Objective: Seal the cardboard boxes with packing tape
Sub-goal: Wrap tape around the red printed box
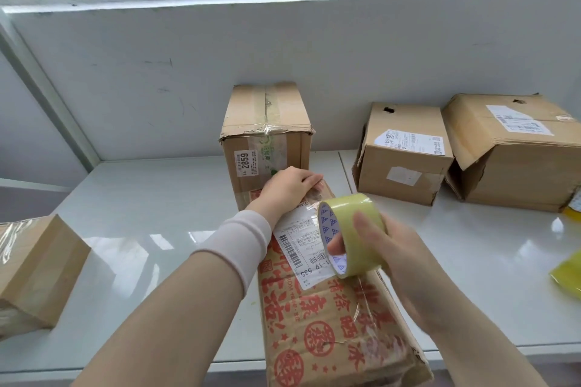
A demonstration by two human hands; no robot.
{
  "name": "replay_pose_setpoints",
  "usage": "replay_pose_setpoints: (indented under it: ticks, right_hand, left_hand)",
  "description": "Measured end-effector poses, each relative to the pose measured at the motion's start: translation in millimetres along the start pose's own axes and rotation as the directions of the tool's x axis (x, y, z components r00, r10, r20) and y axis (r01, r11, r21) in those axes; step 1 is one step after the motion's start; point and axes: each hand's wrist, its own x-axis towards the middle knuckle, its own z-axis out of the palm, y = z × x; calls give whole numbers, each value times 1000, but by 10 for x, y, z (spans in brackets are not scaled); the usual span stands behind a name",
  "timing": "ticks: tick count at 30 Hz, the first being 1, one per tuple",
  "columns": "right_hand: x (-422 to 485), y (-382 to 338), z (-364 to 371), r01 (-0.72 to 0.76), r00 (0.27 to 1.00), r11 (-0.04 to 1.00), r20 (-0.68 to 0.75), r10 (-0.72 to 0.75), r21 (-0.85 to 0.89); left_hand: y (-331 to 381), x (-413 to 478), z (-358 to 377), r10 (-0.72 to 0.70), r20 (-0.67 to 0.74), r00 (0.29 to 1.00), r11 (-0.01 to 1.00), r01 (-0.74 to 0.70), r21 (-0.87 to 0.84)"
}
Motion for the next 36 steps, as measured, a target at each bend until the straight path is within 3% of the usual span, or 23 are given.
replay_pose_setpoints:
  ticks: [3, 7, 12, 17, 24, 27, 29, 36]
  right_hand:
    - [-114, 178, -28, 45, 998, 999, 34, -45, -1]
    - [-107, 145, 55, 139, 986, 976, -72, -152, -166]
    - [-402, 127, -33, 149, 964, 986, -210, -162, -74]
    - [-485, 236, 58, 131, 989, 991, -68, -130, 3]
    - [-694, 119, -22, 133, 973, 991, -189, -132, -9]
    - [-846, 147, 3, 162, 983, 985, -98, -156, 54]
    - [-849, 243, 20, 170, 981, 985, -88, -172, -29]
    - [-1020, 244, 93, 65, 948, 997, -311, -73, -36]
  left_hand:
    - [-40, 37, 24, -8, 11, 1000, 1000, 8, 13]
    - [-71, 60, 46, -26, 31, 999, 999, 25, 21]
    - [-21, 48, 26, -21, 45, 999, 999, 19, 37]
    - [-27, 40, 46, -35, 24, 999, 998, 34, 51]
    - [-12, 70, 69, -48, 19, 999, 997, 47, 68]
    - [-16, 64, 62, -42, 18, 999, 996, 41, 78]
    - [-14, 52, 60, -37, 7, 999, 996, 37, 84]
    - [-4, 47, 70, -42, -14, 999, 994, 43, 98]
